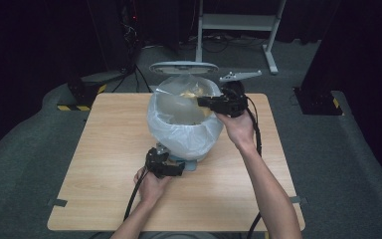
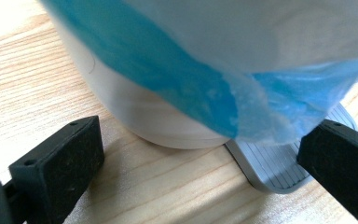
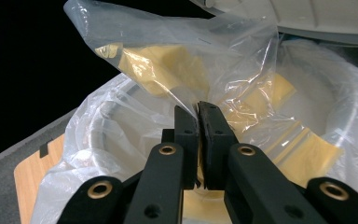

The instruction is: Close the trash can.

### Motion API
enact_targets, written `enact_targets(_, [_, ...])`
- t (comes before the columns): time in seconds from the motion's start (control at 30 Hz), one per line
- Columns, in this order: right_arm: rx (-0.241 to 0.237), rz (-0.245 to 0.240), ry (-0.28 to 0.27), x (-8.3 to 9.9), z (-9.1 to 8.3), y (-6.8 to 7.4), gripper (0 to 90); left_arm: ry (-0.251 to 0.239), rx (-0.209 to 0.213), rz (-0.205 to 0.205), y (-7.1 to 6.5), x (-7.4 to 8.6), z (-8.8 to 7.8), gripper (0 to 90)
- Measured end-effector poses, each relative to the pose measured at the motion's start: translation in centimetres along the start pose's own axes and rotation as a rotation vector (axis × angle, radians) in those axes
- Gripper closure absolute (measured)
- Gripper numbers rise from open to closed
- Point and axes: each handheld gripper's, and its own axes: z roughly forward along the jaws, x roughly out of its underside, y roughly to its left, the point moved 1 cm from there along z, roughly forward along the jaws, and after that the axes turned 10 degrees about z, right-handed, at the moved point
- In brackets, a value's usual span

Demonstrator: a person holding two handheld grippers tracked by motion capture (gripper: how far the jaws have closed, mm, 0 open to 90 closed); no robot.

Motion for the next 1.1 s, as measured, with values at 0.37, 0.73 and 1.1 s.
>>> enact_targets(0.37, [-0.004,0.004,0.015,-0.1,1.3,0.2,86.2,0.000,0.000,0.000,0.0,0.0,0.0,0.5])
enact_targets(0.73, [0.005,0.026,0.037,0.0,1.5,-0.3,64.0,-0.001,0.000,-0.002,0.0,0.0,0.0,0.5])
enact_targets(1.1, [0.039,-0.031,0.094,0.3,1.8,0.1,88.7,0.001,0.000,0.001,0.0,0.0,0.0,0.6])
